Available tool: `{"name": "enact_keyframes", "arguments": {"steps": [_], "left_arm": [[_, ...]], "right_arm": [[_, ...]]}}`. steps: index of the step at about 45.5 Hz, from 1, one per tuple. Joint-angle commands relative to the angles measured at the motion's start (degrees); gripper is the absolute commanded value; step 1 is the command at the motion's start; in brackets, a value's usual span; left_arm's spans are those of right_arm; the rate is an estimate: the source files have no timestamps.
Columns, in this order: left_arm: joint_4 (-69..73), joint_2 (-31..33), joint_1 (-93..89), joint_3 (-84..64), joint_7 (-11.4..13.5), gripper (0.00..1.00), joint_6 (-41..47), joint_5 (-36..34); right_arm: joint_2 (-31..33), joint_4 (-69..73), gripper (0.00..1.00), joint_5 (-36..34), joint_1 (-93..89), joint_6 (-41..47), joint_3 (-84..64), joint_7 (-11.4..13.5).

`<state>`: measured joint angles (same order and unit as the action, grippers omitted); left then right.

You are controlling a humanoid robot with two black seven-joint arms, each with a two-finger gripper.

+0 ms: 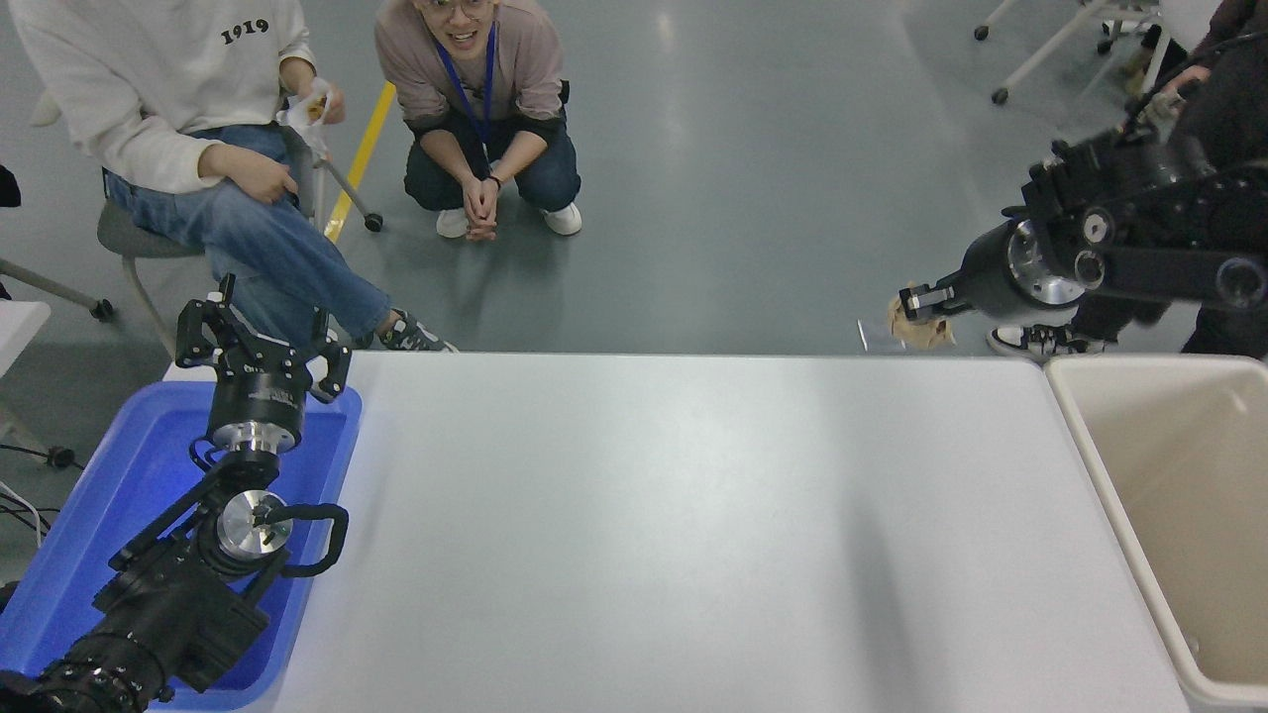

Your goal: Pick up paper ball place in dustbin

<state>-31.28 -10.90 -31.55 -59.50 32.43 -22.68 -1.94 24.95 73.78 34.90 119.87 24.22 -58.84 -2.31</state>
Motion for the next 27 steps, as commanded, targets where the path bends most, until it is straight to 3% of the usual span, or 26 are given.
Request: {"name": "enact_keyframes", "arguments": {"steps": [1, 15, 27], "left_arm": [[0.0, 0.0, 0.0, 0.0, 0.0, 0.99, 0.0, 0.0], [0.0, 0.0, 0.0, 0.0, 0.0, 0.99, 0.0, 0.1], [0.0, 0.0, 0.0, 0.0, 0.0, 0.99, 0.0, 0.1]], "right_arm": [[0.7, 4.2, 0.0, 0.2, 8.7, 7.1, -1.7, -0.2], [1.6, 4.1, 0.0, 0.3, 8.9, 8.7, -2.9, -0.2], [11.2, 2.8, 0.0, 6.1, 7.0, 8.4, -6.2, 0.2]]}}
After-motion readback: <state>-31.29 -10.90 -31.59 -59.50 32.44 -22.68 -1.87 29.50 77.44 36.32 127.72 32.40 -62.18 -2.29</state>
